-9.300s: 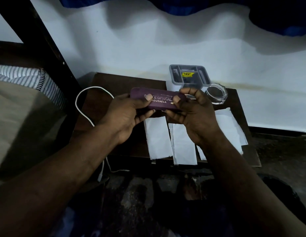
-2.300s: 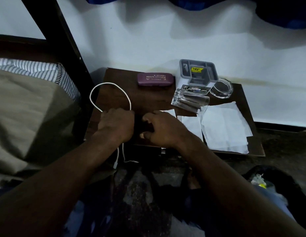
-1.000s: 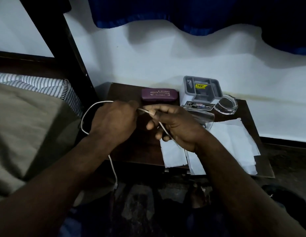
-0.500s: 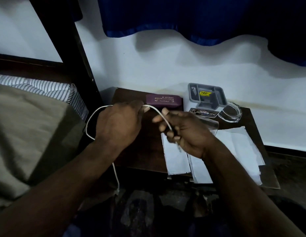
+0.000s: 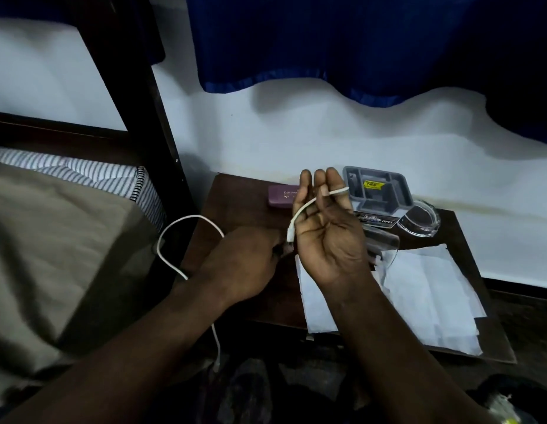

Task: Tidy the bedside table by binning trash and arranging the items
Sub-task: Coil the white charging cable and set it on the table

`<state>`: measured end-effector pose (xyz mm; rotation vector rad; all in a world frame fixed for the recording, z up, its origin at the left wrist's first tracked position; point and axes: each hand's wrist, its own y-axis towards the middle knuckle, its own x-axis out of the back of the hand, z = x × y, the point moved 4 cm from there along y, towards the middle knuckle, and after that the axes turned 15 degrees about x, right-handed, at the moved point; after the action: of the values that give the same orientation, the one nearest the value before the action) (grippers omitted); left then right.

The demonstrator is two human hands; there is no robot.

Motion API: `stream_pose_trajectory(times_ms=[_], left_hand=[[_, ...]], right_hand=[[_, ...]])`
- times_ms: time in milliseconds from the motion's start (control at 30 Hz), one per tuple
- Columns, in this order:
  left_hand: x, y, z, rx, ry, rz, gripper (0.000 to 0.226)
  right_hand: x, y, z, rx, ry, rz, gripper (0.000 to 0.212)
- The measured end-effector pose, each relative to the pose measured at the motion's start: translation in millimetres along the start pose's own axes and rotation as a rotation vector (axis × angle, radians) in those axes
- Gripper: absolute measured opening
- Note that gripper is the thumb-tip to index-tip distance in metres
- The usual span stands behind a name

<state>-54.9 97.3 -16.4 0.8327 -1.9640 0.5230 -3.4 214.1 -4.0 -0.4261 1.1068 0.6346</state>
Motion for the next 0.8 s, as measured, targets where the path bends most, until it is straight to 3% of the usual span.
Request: stream_pose_trajectory(times_ms=[133, 233, 367, 433, 500, 667, 800], left_hand=[[-1, -4, -1, -0.085, 0.134, 0.033, 0.026], [9, -4, 1, -0.136, 0.204, -0.033, 0.029], [14, -3, 4, -0.173, 0.182, 0.016, 0.025], [13, -3, 5, -0.155, 0.162, 0.01, 0.026], [20, 0, 5, -0.138, 0.14, -0.09, 0.026], [47, 4, 5, -0.201, 0.068, -0.236, 0.018], [58, 10, 20, -0.14, -0.14, -0.239, 0.014]], right_hand=[[1, 6, -6, 0.193, -0.314, 0.026, 0.028], [0, 3, -14, 0.251, -0.555, 0.07, 0.025], [5, 7, -8, 0.106, -0.175, -0.006, 0.026], [8, 11, 0, 0.085, -0.131, -0.035, 0.026], [11, 12, 0, 0.085, -0.281, -0.02, 0.026], [17, -1, -16, 0.025, -0.966, 0.213, 0.029], [15, -14, -26, -0.174, -1.042, 0.242, 0.028]])
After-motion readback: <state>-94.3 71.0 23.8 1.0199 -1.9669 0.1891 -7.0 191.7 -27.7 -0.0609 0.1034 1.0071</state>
